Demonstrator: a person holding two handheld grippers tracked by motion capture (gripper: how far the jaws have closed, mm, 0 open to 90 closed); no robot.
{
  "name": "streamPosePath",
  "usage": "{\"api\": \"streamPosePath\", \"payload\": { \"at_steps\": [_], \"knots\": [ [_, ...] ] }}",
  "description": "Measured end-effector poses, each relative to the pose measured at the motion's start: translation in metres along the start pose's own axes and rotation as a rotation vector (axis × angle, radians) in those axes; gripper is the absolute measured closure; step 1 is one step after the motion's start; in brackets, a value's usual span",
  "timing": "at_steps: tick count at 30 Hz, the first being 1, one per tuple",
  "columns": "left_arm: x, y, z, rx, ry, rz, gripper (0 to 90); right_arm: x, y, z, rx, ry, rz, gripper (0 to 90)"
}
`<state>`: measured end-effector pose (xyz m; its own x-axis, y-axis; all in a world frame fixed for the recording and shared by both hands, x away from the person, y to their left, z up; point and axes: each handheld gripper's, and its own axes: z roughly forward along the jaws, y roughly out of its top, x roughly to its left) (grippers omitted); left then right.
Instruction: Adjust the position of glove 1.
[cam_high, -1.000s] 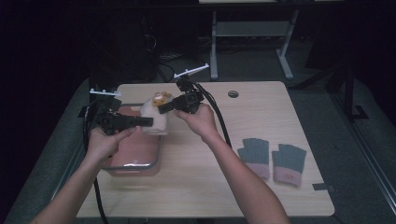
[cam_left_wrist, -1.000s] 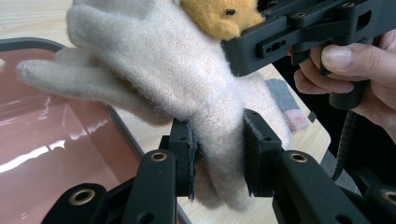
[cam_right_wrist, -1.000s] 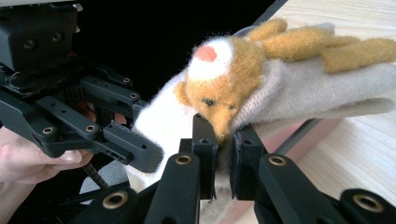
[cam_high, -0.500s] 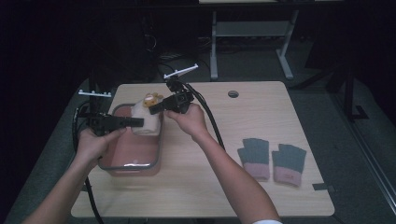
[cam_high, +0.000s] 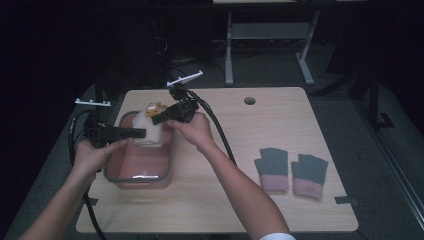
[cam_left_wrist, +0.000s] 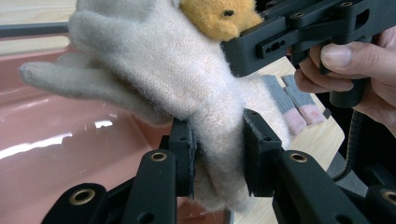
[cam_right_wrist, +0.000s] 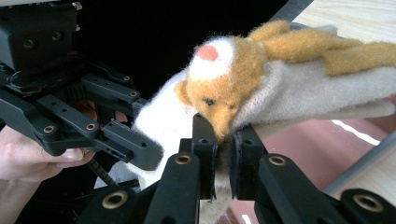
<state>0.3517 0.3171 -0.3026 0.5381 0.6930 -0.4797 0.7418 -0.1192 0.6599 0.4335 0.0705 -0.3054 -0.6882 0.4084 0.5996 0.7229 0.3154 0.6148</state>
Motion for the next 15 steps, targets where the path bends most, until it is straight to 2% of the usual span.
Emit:
{"api": "streamPosePath", "payload": {
  "at_steps": [15],
  "knots": [
    [0.019,-0.014,0.0,0.029,0.014,-0.037,68.4,-0.008,-0.004,0.026,0.045,0.025,0.033,82.4]
  ]
}}
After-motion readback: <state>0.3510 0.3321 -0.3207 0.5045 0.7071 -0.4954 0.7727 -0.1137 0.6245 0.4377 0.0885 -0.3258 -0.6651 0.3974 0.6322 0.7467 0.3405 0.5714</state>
